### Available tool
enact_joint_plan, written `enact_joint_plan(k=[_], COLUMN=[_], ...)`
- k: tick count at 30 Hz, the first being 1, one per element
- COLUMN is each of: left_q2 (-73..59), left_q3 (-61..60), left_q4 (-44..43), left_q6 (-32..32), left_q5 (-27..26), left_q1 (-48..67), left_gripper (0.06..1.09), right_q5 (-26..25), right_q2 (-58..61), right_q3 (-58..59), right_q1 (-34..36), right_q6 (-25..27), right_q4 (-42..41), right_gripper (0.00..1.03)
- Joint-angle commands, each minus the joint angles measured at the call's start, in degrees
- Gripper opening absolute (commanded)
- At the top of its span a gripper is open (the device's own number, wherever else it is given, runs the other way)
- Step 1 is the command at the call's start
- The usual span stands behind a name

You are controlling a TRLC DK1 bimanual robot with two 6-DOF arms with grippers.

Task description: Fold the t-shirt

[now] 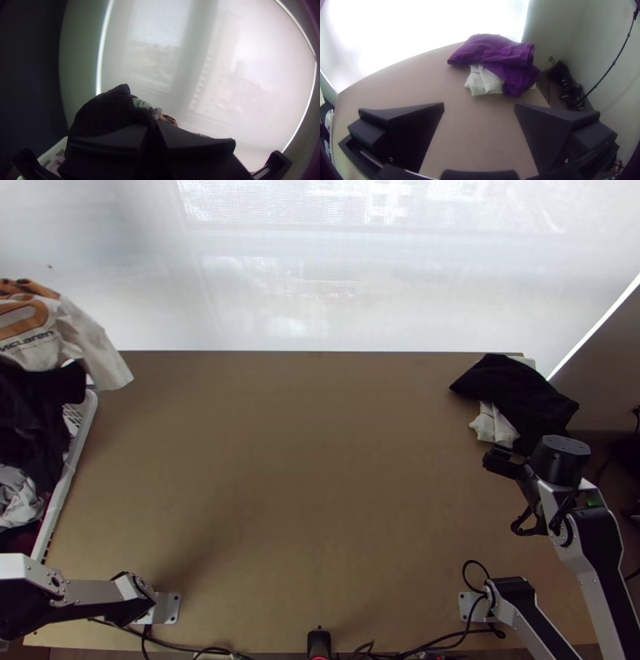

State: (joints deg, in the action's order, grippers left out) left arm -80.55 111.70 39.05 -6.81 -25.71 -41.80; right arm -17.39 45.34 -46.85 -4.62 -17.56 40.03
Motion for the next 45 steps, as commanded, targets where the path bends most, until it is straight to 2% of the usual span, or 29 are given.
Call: enact_joint_plan(k=[1,8,11,15,24,36,37,38,40,42,45], left_q2=[2.2,5.5,8.0,9.5,8.9,0.5,0.3,0.3,0.3,0.2,0.0], left_q3=[6.0,-9.1,-17.8,-26.9,-45.2,-55.1,-55.5,-55.6,-55.0,-53.0,-48.3], left_q4=[6.7,7.9,8.3,8.2,0.2,-6.0,-6.8,-7.0,-6.8,-5.0,-0.5], left_q6=[-0.8,-0.5,3.3,3.6,2.9,2.5,2.5,2.5,2.6,2.6,2.8], left_q5=[-0.3,-0.1,0.1,1.1,9.9,10.9,11.2,11.3,11.4,12.4,12.7], left_q1=[21.9,37.1,44.6,53.7,77.7,85.0,85.3,85.6,85.6,84.2,80.6], left_gripper=[0.09,0.09,0.09,0.09,0.09,0.09,0.11,0.23,0.53,0.76,0.94], right_q5=[0.1,0.1,0.1,0.1,0.1,0.1,0.1,0.1,0.2,0.2,0.2], right_q2=[-0.8,-2.0,-2.2,-2.2,-2.6,-4.4,-4.4,-4.5,-4.9,-5.4,-6.2], right_q3=[0.4,1.0,1.1,1.0,1.1,3.1,3.3,3.3,3.6,4.0,4.8], right_q1=[0.8,1.5,1.6,1.8,2.8,4.9,5.1,5.2,5.8,5.9,5.9], right_q6=[-0.3,-0.3,-0.3,-0.3,-0.3,-0.7,-0.8,-1.2,-1.6,-1.6,-1.6], right_q4=[0.0,0.5,0.6,0.6,1.2,2.2,2.2,2.2,2.2,2.2,2.5], right_gripper=[0.98,0.98,0.98,0.98,0.98,0.98,0.98,0.98,0.98,0.98,0.98])
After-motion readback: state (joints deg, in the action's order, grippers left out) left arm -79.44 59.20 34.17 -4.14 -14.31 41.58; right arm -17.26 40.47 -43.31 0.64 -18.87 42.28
